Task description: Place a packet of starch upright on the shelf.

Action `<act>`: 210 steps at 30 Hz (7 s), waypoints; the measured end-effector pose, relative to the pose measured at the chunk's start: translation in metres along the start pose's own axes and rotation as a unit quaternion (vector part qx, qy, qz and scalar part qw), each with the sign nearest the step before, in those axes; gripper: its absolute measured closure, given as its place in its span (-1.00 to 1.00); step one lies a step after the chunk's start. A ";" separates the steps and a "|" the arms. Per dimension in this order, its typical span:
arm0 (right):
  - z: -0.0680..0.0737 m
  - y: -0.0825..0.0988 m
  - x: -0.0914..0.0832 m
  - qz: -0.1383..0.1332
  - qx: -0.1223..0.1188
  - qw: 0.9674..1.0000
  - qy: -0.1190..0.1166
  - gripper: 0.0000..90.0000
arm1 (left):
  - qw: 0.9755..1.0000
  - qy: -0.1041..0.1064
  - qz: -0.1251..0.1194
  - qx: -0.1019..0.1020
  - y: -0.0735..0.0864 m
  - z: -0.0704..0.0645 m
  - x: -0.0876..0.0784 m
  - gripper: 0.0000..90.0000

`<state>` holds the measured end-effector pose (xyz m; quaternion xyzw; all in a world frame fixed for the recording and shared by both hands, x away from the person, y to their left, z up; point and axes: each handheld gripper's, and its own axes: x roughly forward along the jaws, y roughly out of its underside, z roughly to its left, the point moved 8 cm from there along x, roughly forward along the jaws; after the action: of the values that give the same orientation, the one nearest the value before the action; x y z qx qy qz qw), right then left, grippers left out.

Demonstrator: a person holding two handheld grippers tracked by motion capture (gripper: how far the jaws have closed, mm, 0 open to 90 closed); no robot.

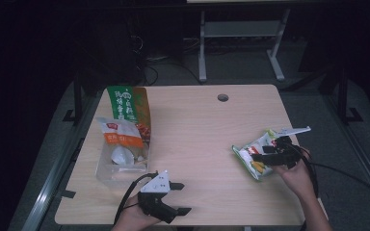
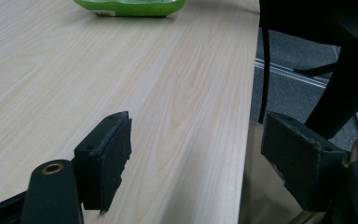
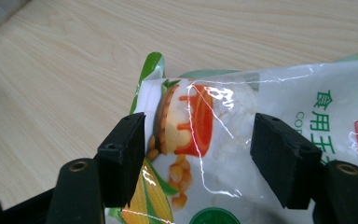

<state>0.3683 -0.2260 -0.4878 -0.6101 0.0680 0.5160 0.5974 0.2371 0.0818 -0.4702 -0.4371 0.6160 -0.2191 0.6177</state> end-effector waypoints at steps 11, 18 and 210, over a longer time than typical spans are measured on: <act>0.009 0.005 0.004 0.016 -0.016 1.000 -0.014 -0.08 | 1.000 0.000 -0.001 0.003 -0.001 -0.001 0.001 -0.46; 0.022 0.008 0.007 0.026 -0.043 0.998 -0.030 -0.04 | 1.000 0.001 -0.002 0.002 -0.001 -0.002 0.002 -0.46; 0.123 -0.038 0.003 -0.025 -0.138 0.981 -0.134 0.85 | 0.994 -0.091 -0.026 -0.046 -0.064 0.073 0.043 0.99</act>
<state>0.3287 -0.1152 -0.4341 -0.6134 -0.0997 0.5821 0.5244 0.3296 0.0331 -0.4529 -0.4989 0.5553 -0.1654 0.6445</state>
